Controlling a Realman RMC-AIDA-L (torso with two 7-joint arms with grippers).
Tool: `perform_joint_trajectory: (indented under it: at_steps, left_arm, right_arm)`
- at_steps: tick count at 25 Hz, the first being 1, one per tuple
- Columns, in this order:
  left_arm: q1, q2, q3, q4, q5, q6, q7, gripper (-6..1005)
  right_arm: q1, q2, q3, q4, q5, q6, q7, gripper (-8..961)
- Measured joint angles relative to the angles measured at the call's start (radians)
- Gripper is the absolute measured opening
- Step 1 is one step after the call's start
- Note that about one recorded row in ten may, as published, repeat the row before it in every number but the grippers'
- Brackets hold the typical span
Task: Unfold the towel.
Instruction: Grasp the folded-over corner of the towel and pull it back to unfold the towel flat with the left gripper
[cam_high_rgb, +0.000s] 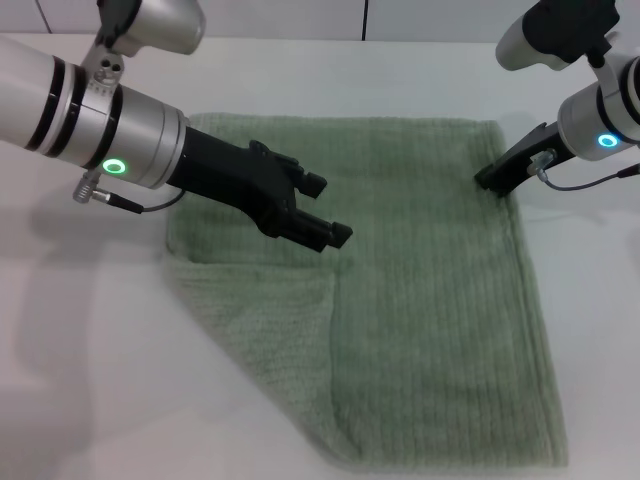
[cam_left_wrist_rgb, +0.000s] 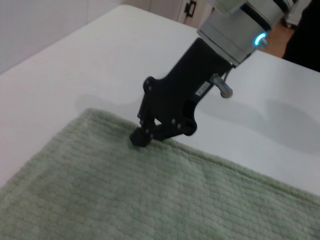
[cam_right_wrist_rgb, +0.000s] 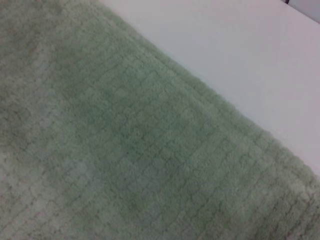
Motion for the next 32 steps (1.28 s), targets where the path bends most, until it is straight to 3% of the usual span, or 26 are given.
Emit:
perform_joint_trajectory:
  at_steps: [32]
  left_arm:
    - [-0.012, -0.011, 0.165, -0.065, 0.002, -0.091, -0.014, 786]
  right_arm:
    - [0.005, -0.002, -0.002, 0.023, 0.005, -0.014, 0.000, 0]
